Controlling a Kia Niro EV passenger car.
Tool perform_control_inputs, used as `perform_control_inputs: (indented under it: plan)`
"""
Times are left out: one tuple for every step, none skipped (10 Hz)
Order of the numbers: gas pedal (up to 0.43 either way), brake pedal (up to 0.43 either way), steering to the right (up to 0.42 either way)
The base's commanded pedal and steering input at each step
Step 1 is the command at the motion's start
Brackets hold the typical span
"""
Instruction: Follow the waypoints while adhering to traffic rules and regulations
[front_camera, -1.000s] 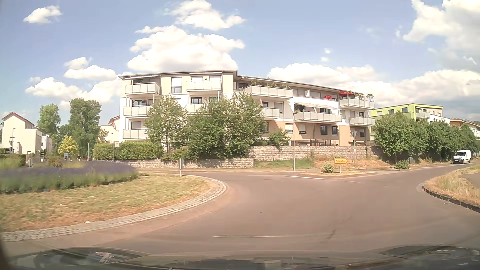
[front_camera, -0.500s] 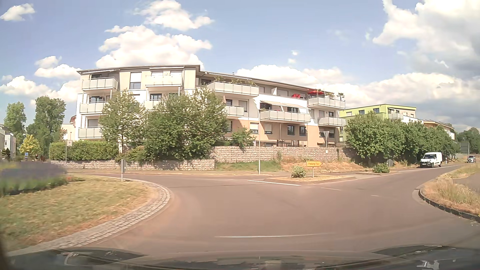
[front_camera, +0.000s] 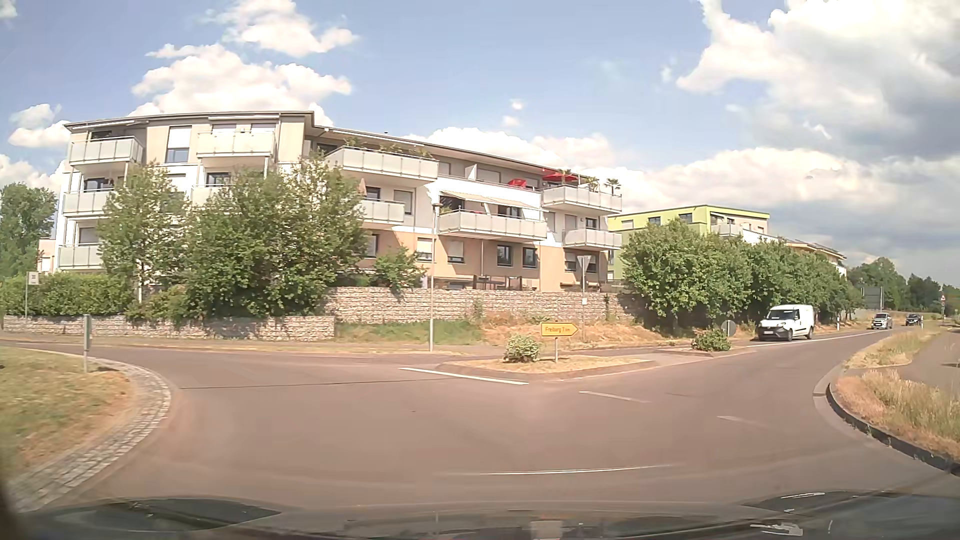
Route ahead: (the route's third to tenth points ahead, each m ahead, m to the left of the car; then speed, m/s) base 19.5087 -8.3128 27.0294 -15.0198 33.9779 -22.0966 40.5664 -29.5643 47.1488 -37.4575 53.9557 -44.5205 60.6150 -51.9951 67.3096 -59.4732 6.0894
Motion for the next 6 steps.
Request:
perform_control_inputs:
  plan:
    - [0.130, 0.000, 0.195]
    - [0.130, 0.000, 0.195]
    - [0.130, 0.000, 0.195]
    - [0.130, 0.000, 0.195]
    - [0.130, 0.000, 0.195]
    - [0.130, 0.000, 0.195]
